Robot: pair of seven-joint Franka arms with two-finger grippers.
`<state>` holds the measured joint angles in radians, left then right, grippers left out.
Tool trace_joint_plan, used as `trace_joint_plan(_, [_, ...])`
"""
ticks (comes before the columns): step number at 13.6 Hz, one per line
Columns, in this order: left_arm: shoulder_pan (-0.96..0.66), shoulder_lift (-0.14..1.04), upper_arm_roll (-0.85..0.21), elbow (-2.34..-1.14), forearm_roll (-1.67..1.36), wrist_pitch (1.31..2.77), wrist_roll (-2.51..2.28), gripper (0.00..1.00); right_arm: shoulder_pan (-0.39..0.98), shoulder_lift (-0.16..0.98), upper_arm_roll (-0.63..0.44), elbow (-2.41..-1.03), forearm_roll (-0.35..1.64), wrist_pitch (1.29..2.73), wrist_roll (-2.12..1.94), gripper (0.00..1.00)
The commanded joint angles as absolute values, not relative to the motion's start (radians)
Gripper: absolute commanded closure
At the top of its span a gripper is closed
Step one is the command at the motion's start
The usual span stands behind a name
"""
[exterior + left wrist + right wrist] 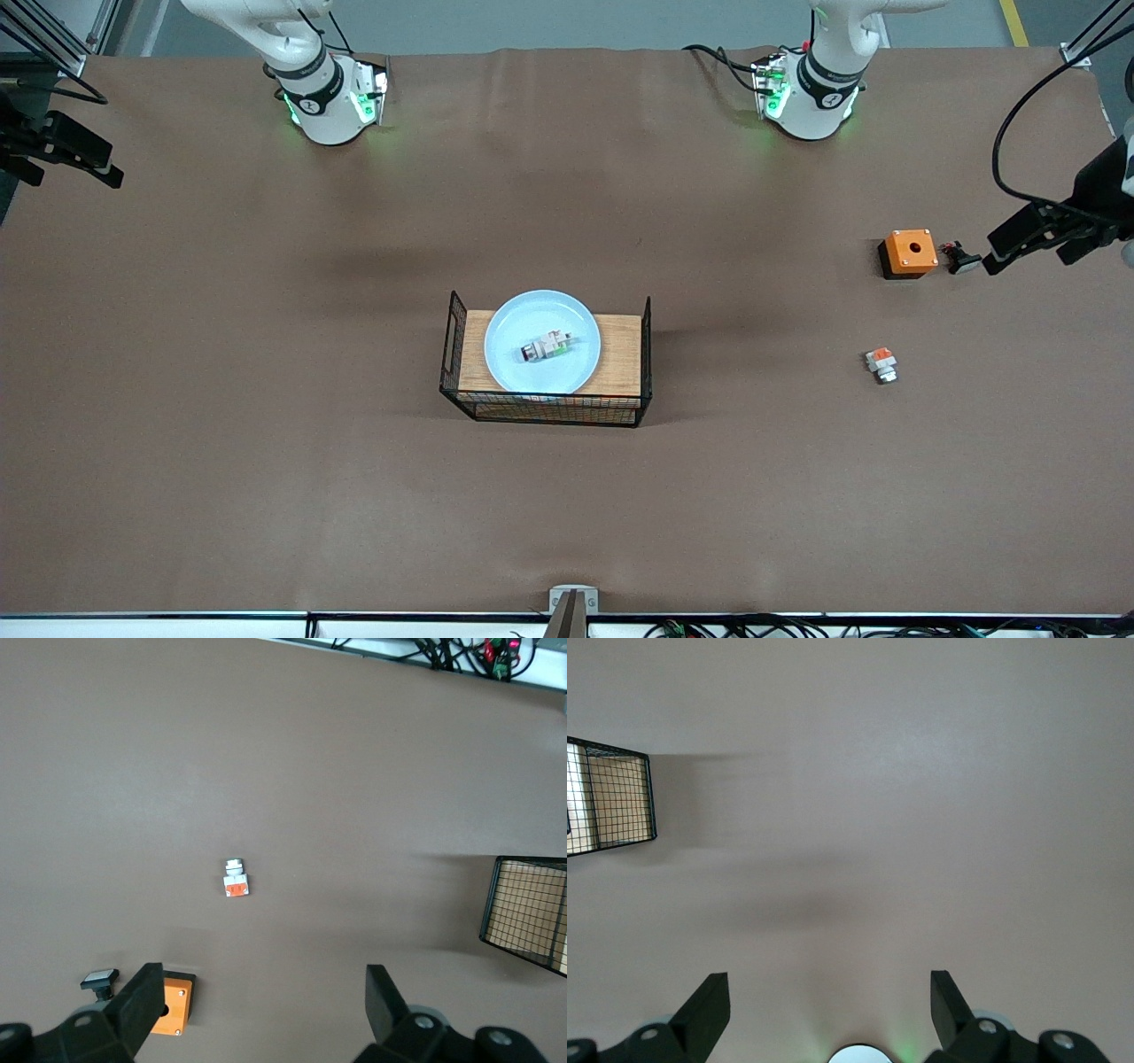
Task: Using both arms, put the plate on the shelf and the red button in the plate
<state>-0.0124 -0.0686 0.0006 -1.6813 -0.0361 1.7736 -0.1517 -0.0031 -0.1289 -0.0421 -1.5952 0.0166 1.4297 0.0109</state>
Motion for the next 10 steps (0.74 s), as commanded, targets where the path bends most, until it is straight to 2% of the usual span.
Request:
trace_joint_plan(1, [-0.015, -0.086, 0.000, -1.663, -0.021, 1.749, -0.141, 0.00, -0.002, -0.156, -0.043, -1.621, 0.012, 1.433, 0.000, 0.00])
trace_joint_plan(10, [-0.023, -0.072, -0.003, -1.614, -0.021, 1.686, -0.126, 0.00, 0.000, -0.156, -0.041, -1.623, 0.018, 1.433, 0.000, 0.00])
